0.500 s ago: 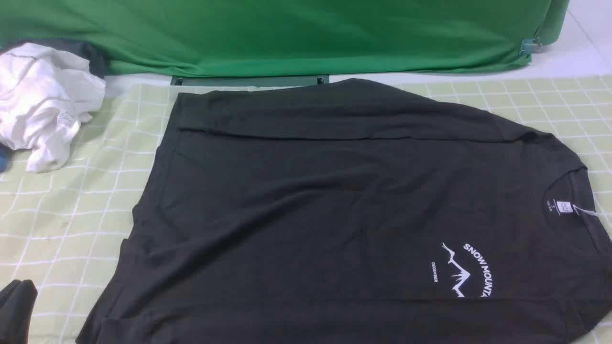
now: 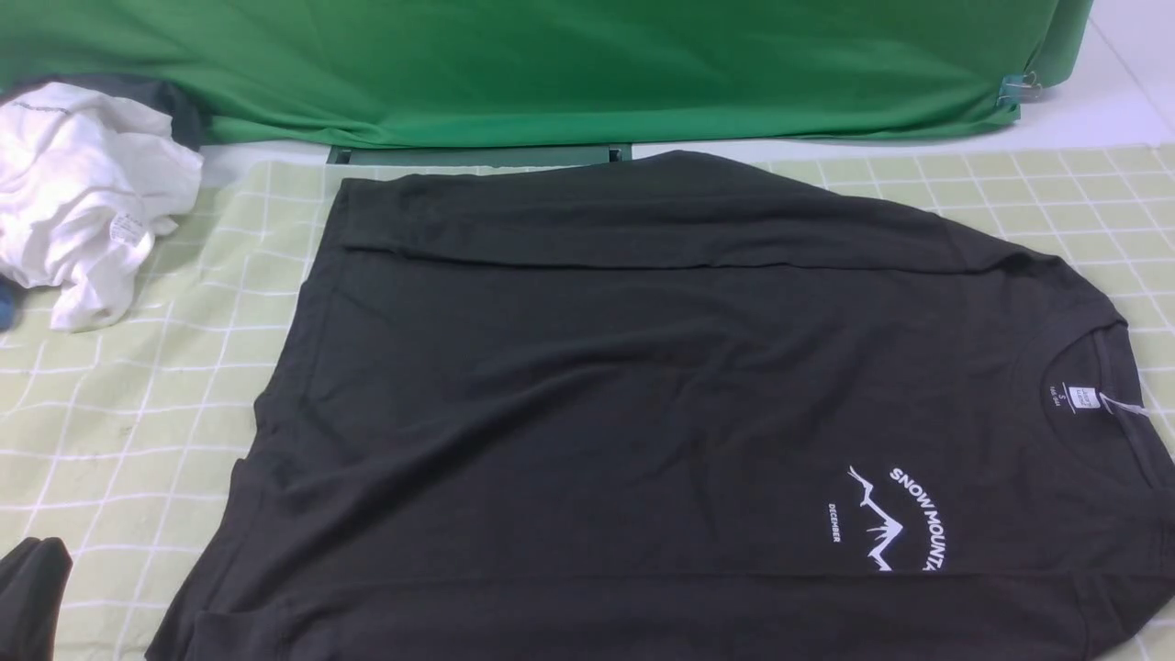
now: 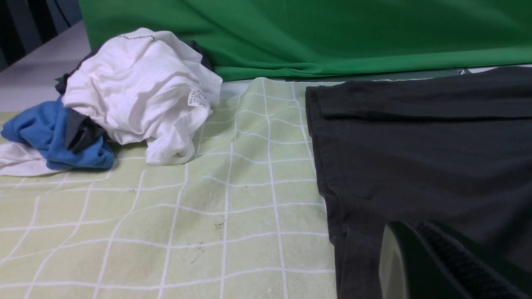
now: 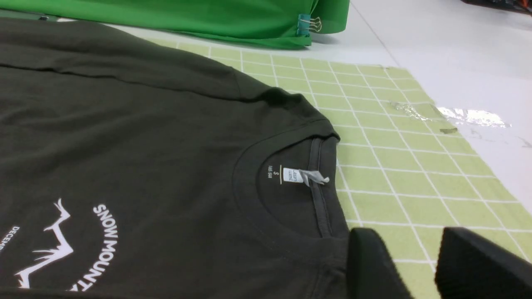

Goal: Fold a long-sleeved shirt over a green coffee tablecloth.
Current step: 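Grasp the left edge of the dark T-shirt lying flat on the table, then fold the left side of the black T-shirt inward over its body, then grab the top left corner of the dark shirt with the left gripper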

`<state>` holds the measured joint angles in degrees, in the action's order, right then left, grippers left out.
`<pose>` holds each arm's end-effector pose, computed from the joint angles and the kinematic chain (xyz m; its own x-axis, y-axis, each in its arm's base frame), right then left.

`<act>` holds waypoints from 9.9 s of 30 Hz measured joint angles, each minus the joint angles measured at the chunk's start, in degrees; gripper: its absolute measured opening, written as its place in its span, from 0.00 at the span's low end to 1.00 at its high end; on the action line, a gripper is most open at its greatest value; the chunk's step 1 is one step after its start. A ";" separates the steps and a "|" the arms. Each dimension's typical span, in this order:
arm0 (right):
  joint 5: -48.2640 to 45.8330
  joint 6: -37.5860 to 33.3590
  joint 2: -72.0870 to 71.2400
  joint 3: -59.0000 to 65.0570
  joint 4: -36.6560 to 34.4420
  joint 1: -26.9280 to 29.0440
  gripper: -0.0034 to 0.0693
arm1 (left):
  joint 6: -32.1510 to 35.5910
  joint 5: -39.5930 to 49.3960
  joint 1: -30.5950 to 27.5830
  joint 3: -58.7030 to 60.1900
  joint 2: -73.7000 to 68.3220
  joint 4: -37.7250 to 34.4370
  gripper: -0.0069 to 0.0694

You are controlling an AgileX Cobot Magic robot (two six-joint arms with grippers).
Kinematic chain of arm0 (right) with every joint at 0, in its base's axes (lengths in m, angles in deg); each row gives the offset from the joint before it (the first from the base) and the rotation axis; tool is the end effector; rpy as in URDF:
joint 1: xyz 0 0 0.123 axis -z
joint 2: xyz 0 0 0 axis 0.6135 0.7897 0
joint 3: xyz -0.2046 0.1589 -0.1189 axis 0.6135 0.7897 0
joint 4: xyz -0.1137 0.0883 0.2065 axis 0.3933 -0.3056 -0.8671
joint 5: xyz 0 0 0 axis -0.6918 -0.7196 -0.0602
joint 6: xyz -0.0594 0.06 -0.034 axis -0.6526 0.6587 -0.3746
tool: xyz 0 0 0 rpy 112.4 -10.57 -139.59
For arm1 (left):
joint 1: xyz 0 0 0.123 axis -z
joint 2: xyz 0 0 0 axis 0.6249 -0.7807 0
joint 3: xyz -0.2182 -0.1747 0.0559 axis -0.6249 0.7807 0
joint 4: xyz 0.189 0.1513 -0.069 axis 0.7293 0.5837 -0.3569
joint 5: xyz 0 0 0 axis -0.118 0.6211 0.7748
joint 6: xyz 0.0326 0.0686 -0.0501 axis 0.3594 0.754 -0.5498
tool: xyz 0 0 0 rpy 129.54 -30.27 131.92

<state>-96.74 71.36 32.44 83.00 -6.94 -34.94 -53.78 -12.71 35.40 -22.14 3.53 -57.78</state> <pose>0.0555 -0.0028 0.1871 -0.1755 -0.0524 -0.9831 0.0400 0.9974 -0.0603 0.0556 0.0025 0.1906 -0.1515 0.0541 -0.9870 -0.0407 0.9973 0.0609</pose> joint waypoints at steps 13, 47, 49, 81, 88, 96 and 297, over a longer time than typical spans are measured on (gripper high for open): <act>0.00 0.00 0.00 0.00 0.00 0.00 0.38 | -0.64 -12.57 0.00 0.00 0.00 -11.75 0.11; 30.36 35.48 -0.02 -0.70 0.00 -0.32 0.34 | -5.30 33.54 0.00 -44.00 -43.95 -15.95 0.11; 24.07 36.07 0.17 -4.74 0.00 -1.45 0.27 | -2.03 38.78 0.00 -43.53 -50.39 -16.94 0.10; -15.43 15.04 45.06 -40.55 -0.52 -41.61 0.06 | -10.68 21.64 8.44 -30.85 -78.70 2.28 0.59; -15.17 15.10 45.06 -40.55 -0.52 -41.74 0.06 | -10.68 21.84 8.44 -30.85 -79.41 1.74 0.42; -15.05 15.16 45.06 -40.55 -0.52 -41.74 0.07 | -10.68 28.38 8.44 -34.32 -78.89 1.25 0.12; -35.11 9.06 49.55 -41.68 -10.11 -42.31 0.04 | -11.98 35.10 7.36 -106.25 -131.27 0.60 0.28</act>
<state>-131.85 80.41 81.99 41.33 -17.06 -77.25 -65.75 22.39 42.76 -128.39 -127.74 -57.18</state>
